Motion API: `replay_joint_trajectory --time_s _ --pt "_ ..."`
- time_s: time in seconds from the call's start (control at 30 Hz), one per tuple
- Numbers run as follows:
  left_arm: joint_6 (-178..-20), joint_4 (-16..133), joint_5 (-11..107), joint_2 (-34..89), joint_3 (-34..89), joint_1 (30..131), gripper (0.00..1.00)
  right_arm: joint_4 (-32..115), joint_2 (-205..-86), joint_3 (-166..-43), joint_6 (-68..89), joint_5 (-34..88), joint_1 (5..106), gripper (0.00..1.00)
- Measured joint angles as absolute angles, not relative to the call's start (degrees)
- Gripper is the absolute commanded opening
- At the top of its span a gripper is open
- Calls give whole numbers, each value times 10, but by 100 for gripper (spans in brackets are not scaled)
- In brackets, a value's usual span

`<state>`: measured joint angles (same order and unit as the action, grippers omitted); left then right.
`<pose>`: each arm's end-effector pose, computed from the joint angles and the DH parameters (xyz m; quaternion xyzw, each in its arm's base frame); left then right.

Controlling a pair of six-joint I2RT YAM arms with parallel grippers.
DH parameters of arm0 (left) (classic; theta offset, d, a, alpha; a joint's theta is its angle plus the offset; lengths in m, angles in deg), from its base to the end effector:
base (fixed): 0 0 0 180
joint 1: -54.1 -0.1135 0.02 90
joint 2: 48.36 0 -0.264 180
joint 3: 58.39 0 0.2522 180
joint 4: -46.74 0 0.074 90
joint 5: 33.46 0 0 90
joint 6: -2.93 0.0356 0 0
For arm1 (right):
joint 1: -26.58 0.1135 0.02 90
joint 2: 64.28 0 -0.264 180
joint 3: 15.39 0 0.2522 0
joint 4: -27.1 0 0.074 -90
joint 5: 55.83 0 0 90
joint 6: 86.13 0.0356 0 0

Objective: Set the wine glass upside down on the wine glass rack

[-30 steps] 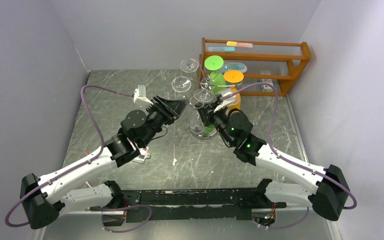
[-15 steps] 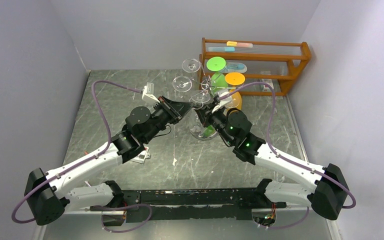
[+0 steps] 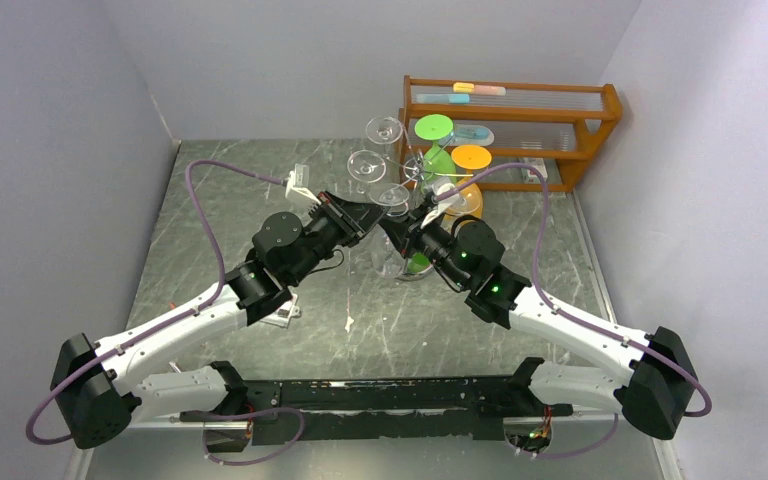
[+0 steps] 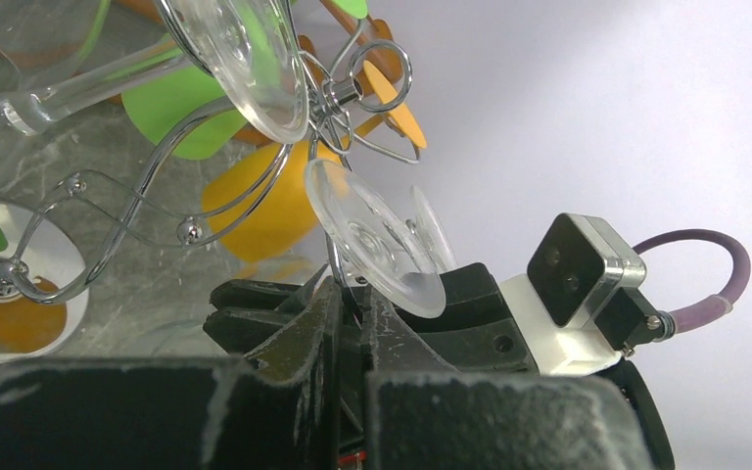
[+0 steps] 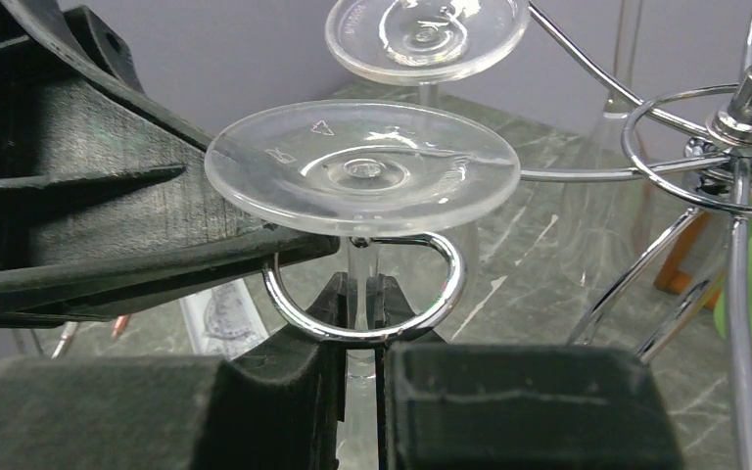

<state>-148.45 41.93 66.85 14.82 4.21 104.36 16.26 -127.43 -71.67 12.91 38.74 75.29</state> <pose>0.1723 -0.1972 0.3546 -0.1312 0.6682 -0.5694 0.4606 0.1739 0.1938 0.3265 -0.2039 0.6511 0.3290 0.6529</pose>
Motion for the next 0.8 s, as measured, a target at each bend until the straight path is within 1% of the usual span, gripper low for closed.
replay_joint_trajectory --time_s 0.13,0.33,0.4,0.6,0.8 --pt "-1481 420 668 148 42 1044 24 161 -1271 -717 141 380 754 3" --pt "-1466 420 657 144 42 1045 46 147 -1264 -711 148 381 754 2" --pt "-1462 418 652 137 42 1046 51 142 -1257 -711 148 378 756 1" --pt "-1447 420 642 110 33 1046 57 128 -1243 -701 145 380 758 0" --pt "-1440 420 643 86 27 1046 64 124 -1232 -687 141 383 761 1"
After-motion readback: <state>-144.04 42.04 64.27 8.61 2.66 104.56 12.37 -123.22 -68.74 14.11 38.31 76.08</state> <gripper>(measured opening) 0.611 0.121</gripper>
